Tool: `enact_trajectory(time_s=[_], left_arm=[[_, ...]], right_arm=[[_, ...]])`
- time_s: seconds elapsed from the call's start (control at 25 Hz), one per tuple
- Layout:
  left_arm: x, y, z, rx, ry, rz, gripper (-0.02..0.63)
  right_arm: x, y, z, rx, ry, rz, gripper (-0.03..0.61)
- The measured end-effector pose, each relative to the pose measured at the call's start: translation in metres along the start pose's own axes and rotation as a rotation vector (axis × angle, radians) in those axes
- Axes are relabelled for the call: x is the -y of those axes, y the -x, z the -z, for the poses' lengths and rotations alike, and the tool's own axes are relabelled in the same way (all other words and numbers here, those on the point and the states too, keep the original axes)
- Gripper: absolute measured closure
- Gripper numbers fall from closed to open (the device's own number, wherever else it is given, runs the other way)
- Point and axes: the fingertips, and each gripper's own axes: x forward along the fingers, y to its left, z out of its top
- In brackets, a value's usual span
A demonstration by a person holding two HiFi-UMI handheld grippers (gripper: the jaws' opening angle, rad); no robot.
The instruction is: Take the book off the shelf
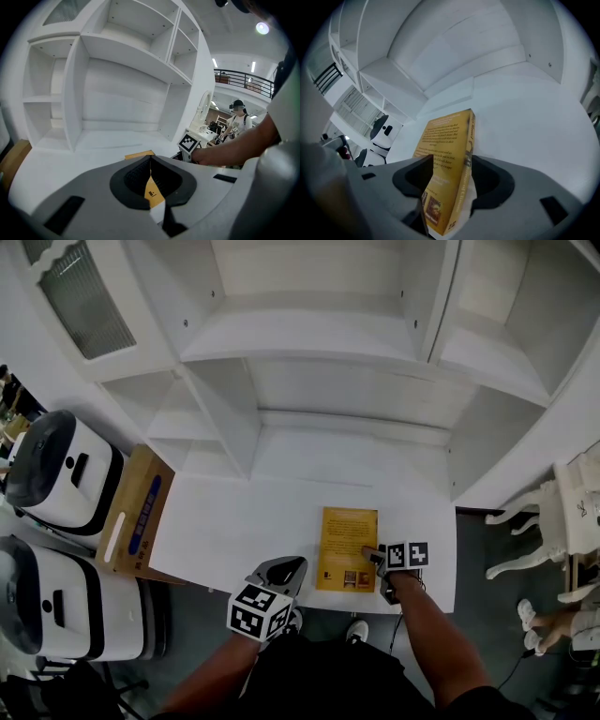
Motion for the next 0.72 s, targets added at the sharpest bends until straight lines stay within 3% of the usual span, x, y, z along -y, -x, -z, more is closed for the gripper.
enact_trajectory(time_s=[0.2, 0.56, 0.6, 0.68, 0.72], left_arm=[[0.008, 0.004, -0.003, 0.021, 0.005, -0.011, 0.603], [0.042, 0.013, -0.011, 0.072, 0.006, -0.035, 0.603], [0.046, 0.014, -0.011, 0.075, 0.008, -0.040, 0.603], [0.053, 0.016, -0.009, 0.083, 0.017, -0.052, 0.603], [0.058, 0.017, -0.008, 0.089, 0.022, -0.057, 0.603]], right_arm=[[-0.018, 0.038, -0.016, 0.128, 0.098, -0.023, 0.334], [-0.084, 0.141, -0.022, 0.378, 0.241, -0.205, 0.340], [-0.090, 0.152, -0.019, 0.393, 0.255, -0.225, 0.358], [-0.099, 0.170, -0.013, 0.418, 0.271, -0.265, 0.500], [-0.102, 0.177, -0.009, 0.425, 0.270, -0.294, 0.527]])
